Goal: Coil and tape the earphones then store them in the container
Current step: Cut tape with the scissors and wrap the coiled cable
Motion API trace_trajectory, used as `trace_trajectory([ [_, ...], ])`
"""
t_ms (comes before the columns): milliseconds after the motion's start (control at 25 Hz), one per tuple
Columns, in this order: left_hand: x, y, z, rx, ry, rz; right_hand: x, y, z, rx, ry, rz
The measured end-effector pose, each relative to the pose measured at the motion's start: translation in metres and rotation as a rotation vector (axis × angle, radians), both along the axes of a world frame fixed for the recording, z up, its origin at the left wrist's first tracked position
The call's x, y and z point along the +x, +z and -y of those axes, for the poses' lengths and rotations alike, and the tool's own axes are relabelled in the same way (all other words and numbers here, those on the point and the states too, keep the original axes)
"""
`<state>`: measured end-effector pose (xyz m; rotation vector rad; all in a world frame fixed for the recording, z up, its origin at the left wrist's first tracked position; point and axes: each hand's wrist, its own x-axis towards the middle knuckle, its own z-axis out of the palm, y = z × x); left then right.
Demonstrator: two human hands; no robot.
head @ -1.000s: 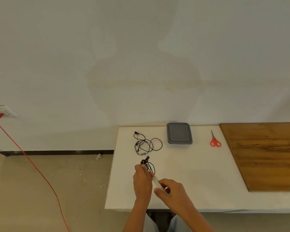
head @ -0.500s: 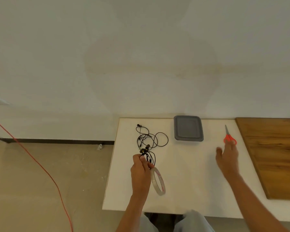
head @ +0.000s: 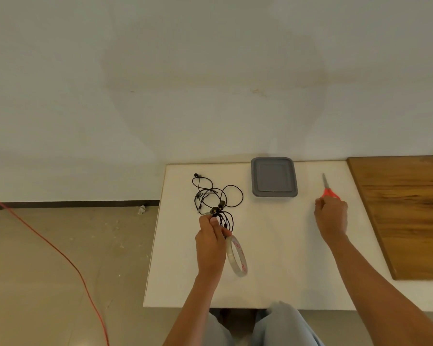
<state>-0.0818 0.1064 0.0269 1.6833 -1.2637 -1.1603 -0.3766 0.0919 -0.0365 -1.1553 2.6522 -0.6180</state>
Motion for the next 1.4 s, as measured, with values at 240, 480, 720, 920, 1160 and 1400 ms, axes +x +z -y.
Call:
trace_trajectory([
  [240,-0.012,0.006,0.006,-0.01,-0.032,0.018,0.001,0.008,0.004,0.083,-0.057,-0.023],
  [480,-0.013,0.008,0.002,-0.027,-0.051,0.084,0.043,0.008,-0.017,0.067,-0.028,0.044],
  [720,-0.006,0.026,-0.003,-0.073,-0.103,0.154,0.081,0.007,-0.032,-0.045,-0.099,0.344],
  [920,0.01,0.049,-0.003,-0.12,-0.089,0.19,0.096,0.014,-0.034,0.115,-0.098,0.298],
  [1160,0.026,0.071,-0.005,-0.177,-0.107,0.257,0.102,0.018,-0.019,0.323,-0.166,0.212],
  [1400,0.031,0.08,0.001,-0.17,-0.116,0.319,0.107,0.022,-0.034,0.283,-0.175,0.345],
])
